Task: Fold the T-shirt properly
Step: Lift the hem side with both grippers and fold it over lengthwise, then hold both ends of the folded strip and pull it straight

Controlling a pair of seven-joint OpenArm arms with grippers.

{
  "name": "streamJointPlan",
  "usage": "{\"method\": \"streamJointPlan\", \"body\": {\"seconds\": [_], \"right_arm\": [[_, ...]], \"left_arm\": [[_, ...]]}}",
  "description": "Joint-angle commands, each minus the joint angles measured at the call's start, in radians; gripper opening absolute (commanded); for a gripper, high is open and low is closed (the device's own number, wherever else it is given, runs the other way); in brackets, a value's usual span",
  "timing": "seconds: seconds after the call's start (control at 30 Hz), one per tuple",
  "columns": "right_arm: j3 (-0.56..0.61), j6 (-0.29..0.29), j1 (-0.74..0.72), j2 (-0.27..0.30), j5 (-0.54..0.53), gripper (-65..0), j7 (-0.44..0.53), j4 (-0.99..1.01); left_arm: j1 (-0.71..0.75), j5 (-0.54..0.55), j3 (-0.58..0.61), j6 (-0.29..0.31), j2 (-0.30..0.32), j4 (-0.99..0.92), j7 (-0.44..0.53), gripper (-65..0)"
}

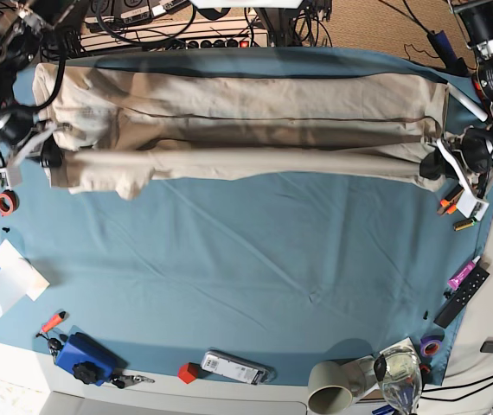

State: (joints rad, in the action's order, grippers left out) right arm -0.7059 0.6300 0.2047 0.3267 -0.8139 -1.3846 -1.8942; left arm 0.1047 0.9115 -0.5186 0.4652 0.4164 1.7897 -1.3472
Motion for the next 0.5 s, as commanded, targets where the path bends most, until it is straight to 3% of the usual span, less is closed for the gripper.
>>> {"method": "streamJointPlan", "body": {"seconds": [0.0, 0.47], "right_arm": [[-0.010, 0.006, 0.011, 0.019, -0.009, -65.0, 0.015, -0.023], [-0.011, 0.005, 0.154, 0.016, -0.008, -65.0, -0.012, -0.037]], "left_arm": [[-0.002, 0.016, -0.008, 0.005, 0.019, 0.024, 0.009, -65.0], [0.064, 0.016, -0.008, 0.005, 0.018, 0.043, 0.001, -65.0]]}}
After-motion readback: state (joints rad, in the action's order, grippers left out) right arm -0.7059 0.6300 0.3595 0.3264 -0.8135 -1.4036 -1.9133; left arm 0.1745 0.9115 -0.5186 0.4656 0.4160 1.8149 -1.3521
